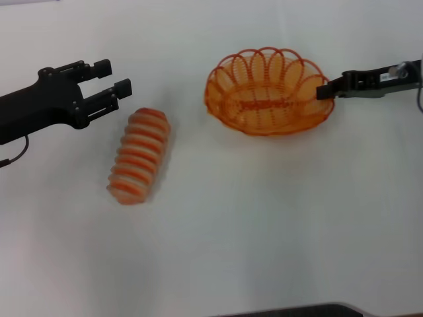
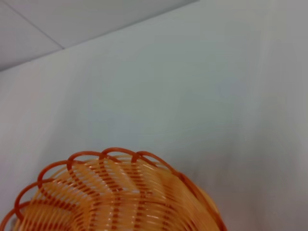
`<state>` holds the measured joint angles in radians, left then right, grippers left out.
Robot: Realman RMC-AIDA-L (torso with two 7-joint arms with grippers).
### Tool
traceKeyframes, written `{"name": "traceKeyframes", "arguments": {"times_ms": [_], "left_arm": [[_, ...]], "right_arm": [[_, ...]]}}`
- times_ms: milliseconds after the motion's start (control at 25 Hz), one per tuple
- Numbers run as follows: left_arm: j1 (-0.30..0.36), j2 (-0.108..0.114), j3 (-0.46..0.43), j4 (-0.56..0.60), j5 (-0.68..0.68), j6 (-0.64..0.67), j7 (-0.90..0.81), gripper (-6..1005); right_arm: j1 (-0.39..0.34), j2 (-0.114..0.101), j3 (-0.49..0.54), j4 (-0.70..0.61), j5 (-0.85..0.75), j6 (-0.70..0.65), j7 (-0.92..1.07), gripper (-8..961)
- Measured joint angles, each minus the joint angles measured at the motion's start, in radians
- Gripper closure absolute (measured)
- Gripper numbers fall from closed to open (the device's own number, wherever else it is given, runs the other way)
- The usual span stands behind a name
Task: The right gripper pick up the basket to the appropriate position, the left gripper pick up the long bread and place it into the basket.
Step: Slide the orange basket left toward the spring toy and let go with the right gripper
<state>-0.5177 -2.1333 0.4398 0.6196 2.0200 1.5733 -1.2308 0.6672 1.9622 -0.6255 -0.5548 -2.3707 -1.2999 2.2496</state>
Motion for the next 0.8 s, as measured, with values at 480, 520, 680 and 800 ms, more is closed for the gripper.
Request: {"name": "traceKeyframes", "arguments": {"times_ms": [480, 520, 680, 800], "left_arm": [[0.003, -0.006, 0.005, -0.003, 0.0, -0.002, 0.0, 434], [0.003, -0.006, 0.005, -0.003, 0.0, -0.001, 0.0, 434], [0.005, -0.006, 0.004, -0.003, 0.0, -0.001, -0.001, 436], [0.005, -0.005, 0.002, -0.003, 0.0, 0.0, -0.003, 435]], "right_arm": [[-0.007, 0.033, 0.015, 0.017, 0.055, 0.065, -0.005, 801], [-0.008, 0.034, 0.015, 0.017, 0.056, 0.066, -0.007, 778], [-0.023, 0.046, 0.019, 0.007, 0.065, 0.065, -0.03, 666], [-0.049, 0.05, 0.024, -0.004, 0.102, 0.059, -0.071, 575]]}}
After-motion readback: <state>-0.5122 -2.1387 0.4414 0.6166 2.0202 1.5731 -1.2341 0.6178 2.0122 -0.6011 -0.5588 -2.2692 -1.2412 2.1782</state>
